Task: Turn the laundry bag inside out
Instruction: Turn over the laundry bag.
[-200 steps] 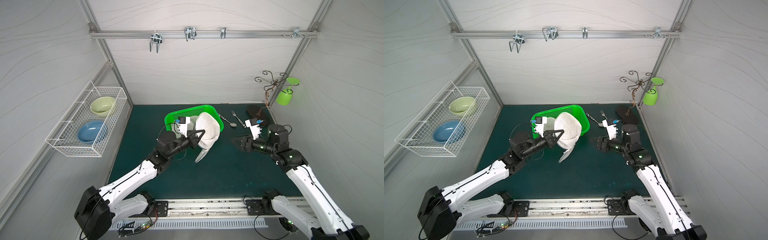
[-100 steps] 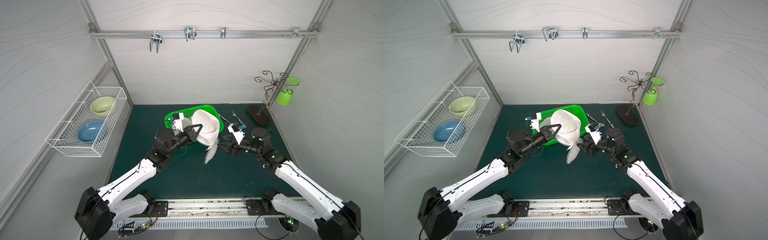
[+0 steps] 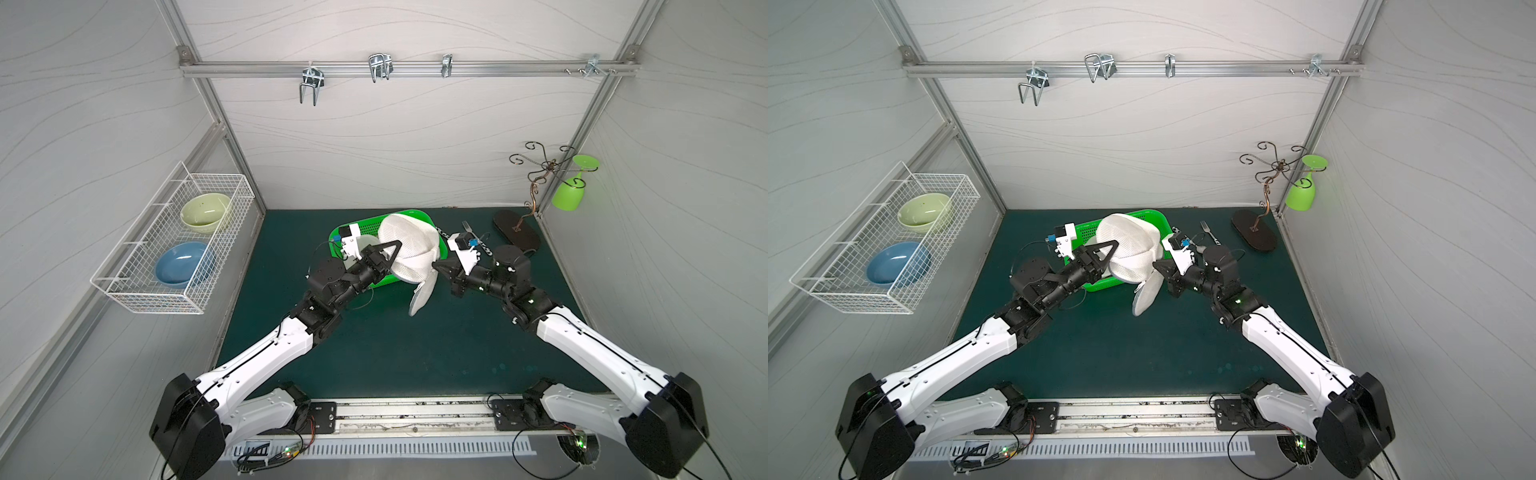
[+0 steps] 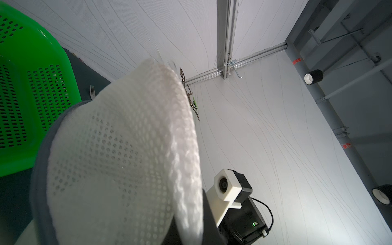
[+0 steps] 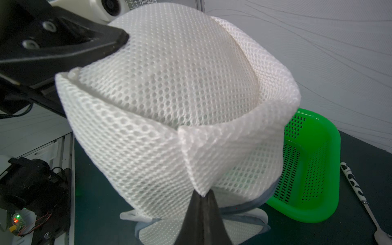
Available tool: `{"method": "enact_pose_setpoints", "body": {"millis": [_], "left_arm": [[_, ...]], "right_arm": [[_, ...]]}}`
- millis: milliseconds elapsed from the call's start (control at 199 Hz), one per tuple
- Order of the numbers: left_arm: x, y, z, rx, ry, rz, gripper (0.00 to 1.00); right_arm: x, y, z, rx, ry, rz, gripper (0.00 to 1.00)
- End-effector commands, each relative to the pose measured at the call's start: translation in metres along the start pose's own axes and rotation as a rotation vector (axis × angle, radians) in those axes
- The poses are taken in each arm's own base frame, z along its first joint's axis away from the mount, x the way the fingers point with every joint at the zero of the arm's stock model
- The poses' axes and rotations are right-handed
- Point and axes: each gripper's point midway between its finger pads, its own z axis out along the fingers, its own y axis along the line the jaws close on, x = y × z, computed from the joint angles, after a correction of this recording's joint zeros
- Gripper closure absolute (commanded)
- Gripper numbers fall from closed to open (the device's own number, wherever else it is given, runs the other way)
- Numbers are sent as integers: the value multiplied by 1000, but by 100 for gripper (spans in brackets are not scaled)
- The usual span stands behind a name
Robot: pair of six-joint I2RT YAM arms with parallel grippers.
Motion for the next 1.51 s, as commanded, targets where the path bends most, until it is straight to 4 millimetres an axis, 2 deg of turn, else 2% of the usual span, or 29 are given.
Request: {"method": "enact_pose_setpoints", "body": {"millis": [0, 262, 363, 489, 594, 690, 897, 907, 912, 917, 922, 927, 942, 947, 987, 1013, 1068, 1159, 1224, 1295, 1320, 1350, 1436, 1506], "left_arm": [[-19, -45, -4, 140, -67, -22, 100], [-21, -41, -3, 130, -72, -40, 100], [-23, -44, -3, 146, -79, -72, 100], [-33, -54, -5, 210, -124, -159, 100], [-37, -59, -5, 237, -138, -195, 100], [-37, -61, -4, 237, -136, -195, 100], [-35, -48, -4, 202, -137, -218, 100], [-35, -48, -4, 201, -136, -217, 100], [-35, -48, -4, 201, -137, -217, 100], [-35, -48, -4, 199, -136, -217, 100], [-34, -47, -4, 198, -135, -217, 100], [-34, -48, -4, 198, -135, -215, 100], [-34, -47, -4, 195, -135, -216, 100], [-34, -46, -4, 193, -134, -217, 100], [-33, -44, -4, 183, -132, -213, 100], [-32, -43, -4, 177, -128, -213, 100], [-31, -42, -3, 175, -120, -210, 100], [-29, -47, 0, 193, -101, -204, 100], [-27, -48, 6, 199, -82, -208, 100], [-23, -49, 12, 211, -55, -223, 100], [-23, -50, 13, 217, -47, -228, 100], [-22, -53, 15, 228, -39, -232, 100], [-23, -58, 15, 246, -35, -231, 100], [-25, -61, 14, 252, -45, -228, 100]], "right_arm": [[-15, 7, -6, -15, -57, -25, 100], [-12, 8, -18, 13, -48, -58, 100], [1, 9, -16, 4, -16, -30, 100], [34, 5, -12, 21, 36, 17, 100], [42, 10, -10, 7, 43, 33, 100], [36, 16, -8, -10, 43, 12, 100], [6, 15, -18, 23, 2, -65, 100], [4, 15, -19, 27, 0, -69, 96], [3, 14, -19, 32, 0, -71, 89], [3, 14, -19, 32, 0, -71, 89], [1, 14, -20, 34, -3, -76, 83], [1, 14, -20, 34, -3, -76, 83], [-2, 13, -22, 41, -7, -85, 70], [-2, 13, -22, 41, -7, -85, 70], [-9, 11, -25, 59, -18, -98, 47], [-14, 11, -27, 69, -25, -107, 38], [-22, 9, -29, 83, -45, -133, 27], [-30, 9, -27, 76, -56, -168, 25], [-30, 7, -21, 70, -49, -178, 25], [-28, 0, -13, 89, -49, -177, 34], [-27, -3, -10, 99, -47, -176, 40], [-27, -7, -7, 110, -46, -174, 52], [-23, -8, -2, 97, -31, -164, 100], [-17, -5, 1, 72, -28, -132, 100]]}}
